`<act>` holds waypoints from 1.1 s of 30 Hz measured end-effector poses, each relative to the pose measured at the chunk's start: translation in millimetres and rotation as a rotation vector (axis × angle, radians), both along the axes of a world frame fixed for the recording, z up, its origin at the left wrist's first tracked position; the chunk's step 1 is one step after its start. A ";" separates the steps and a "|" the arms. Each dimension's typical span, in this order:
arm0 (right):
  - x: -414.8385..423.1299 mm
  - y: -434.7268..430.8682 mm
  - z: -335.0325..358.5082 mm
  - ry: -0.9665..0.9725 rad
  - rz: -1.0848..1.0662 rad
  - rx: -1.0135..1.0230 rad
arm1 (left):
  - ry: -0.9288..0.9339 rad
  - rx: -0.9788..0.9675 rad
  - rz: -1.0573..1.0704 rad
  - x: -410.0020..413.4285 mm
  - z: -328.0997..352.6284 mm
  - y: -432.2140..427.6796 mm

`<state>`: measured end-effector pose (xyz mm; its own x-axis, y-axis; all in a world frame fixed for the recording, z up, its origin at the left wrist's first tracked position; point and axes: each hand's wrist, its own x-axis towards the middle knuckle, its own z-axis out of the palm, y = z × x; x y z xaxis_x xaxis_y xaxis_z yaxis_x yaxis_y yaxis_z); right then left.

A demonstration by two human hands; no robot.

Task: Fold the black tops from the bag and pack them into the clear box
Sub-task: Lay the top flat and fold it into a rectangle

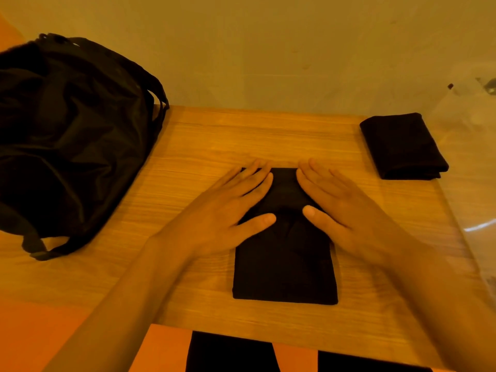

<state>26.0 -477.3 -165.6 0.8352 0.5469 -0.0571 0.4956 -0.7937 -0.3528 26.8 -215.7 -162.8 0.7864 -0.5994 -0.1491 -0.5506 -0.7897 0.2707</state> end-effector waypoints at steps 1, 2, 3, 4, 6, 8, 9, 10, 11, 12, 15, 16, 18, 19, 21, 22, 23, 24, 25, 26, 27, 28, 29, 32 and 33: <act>-4.8 -3.0 0.0 0.007 -0.005 0.034 | 0.001 -0.029 -0.003 -3.1 -0.1 4.2; -7.9 -4.9 1.3 0.000 -0.011 0.065 | -0.003 -0.070 0.002 -5.8 0.9 8.1; -9.1 -6.1 3.4 -0.029 -0.018 0.095 | -0.014 -0.127 0.019 -8.0 3.5 10.7; -8.8 -5.4 6.0 -0.083 -0.026 0.126 | -0.030 -0.195 0.045 -8.5 5.8 11.6; -3.4 2.0 12.8 -0.190 -0.045 0.166 | -0.069 -0.288 0.099 -5.9 11.0 8.1; 6.5 15.7 18.2 -0.187 -0.054 0.111 | -0.096 -0.240 0.100 0.3 14.8 -1.1; 11.2 22.4 18.3 -0.156 -0.047 0.048 | -0.095 -0.181 0.084 3.3 15.0 -6.5; 14.4 27.7 15.6 -0.122 -0.040 -0.020 | -0.087 -0.116 0.068 5.6 13.6 -11.0; 16.6 30.7 10.8 -0.092 -0.037 -0.080 | -0.080 -0.056 0.056 7.1 10.3 -13.3; 16.9 31.5 5.6 -0.068 -0.042 -0.126 | -0.075 -0.010 0.045 7.3 6.0 -13.3; 9.3 23.1 -4.5 -0.059 -0.059 -0.150 | -0.079 -0.005 0.030 5.4 -6.5 -4.1; 6.4 18.7 -5.3 -0.055 -0.063 -0.128 | -0.087 -0.024 0.028 5.6 -9.1 -0.6; 1.5 8.5 -4.9 -0.017 -0.080 -0.065 | -0.088 -0.066 0.025 6.1 -11.9 3.8; -0.3 3.6 -4.1 0.001 -0.095 -0.033 | -0.076 -0.110 0.034 5.2 -11.3 4.8; -3.2 -3.5 -1.6 -0.009 -0.129 0.030 | -0.018 -0.260 0.103 1.5 -6.5 5.4; -4.7 -4.6 1.0 -0.034 -0.139 0.047 | 0.009 -0.337 0.157 -0.3 -2.4 4.6; -5.3 -3.5 4.1 -0.060 -0.141 0.053 | 0.013 -0.389 0.208 -1.8 2.1 2.8; -5.5 0.1 7.3 -0.083 -0.132 0.049 | -0.001 -0.405 0.245 -3.4 6.8 -0.6; -5.2 6.2 10.4 -0.105 -0.113 0.035 | -0.022 -0.388 0.261 -5.4 11.2 -5.5; -4.4 13.9 12.1 -0.123 -0.090 0.013 | -0.044 -0.344 0.257 -8.0 14.1 -11.7; -3.1 22.1 12.7 -0.131 -0.074 -0.015 | -0.072 -0.276 0.241 -10.6 13.4 -17.9; -1.6 29.1 11.6 -0.123 -0.076 -0.049 | -0.104 -0.187 0.223 -13.6 10.3 -23.2; -0.5 34.1 8.8 -0.104 -0.094 -0.090 | -0.131 -0.098 0.212 -16.3 5.3 -27.0; -1.0 34.7 -3.8 -0.075 -0.152 -0.191 | -0.111 0.007 0.227 -16.6 -12.0 -22.2; -2.1 31.3 -7.2 -0.074 -0.166 -0.186 | -0.096 -0.009 0.233 -15.2 -15.5 -18.9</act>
